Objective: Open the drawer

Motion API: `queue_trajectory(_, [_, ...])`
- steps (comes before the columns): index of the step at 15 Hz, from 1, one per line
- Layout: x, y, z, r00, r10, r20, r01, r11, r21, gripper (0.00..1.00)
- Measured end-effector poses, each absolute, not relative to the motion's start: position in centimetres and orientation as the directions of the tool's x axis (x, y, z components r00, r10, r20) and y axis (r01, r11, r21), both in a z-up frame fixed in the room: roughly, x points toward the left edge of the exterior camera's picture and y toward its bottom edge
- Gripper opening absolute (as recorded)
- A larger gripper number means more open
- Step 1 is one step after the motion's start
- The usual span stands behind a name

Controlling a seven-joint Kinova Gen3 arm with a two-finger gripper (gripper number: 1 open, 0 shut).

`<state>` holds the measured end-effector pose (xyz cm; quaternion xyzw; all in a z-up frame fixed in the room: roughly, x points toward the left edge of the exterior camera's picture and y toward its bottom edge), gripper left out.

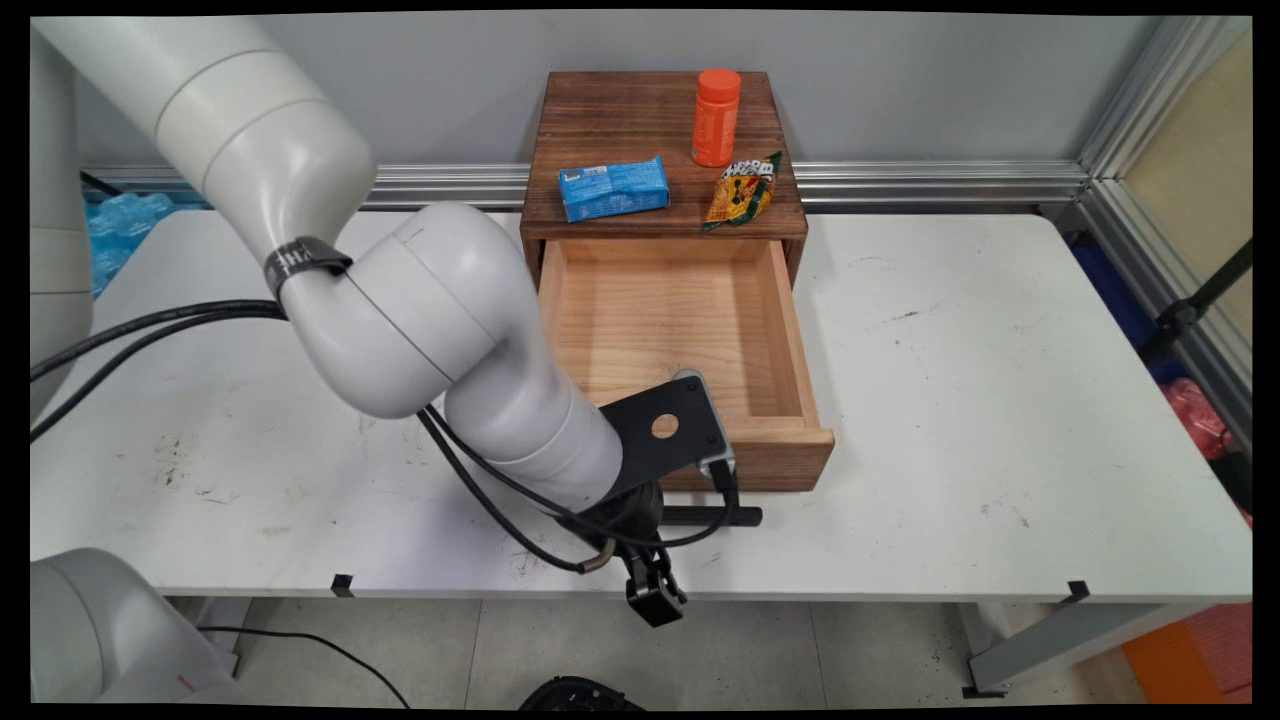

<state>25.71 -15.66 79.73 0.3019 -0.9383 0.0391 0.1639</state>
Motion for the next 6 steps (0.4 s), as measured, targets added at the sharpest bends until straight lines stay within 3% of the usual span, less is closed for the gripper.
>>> queue_trajectory(6, [25.49, -15.04, 79.71, -0.767, -0.552, 0.328, -0.573, 0.819, 0.037, 1.00])
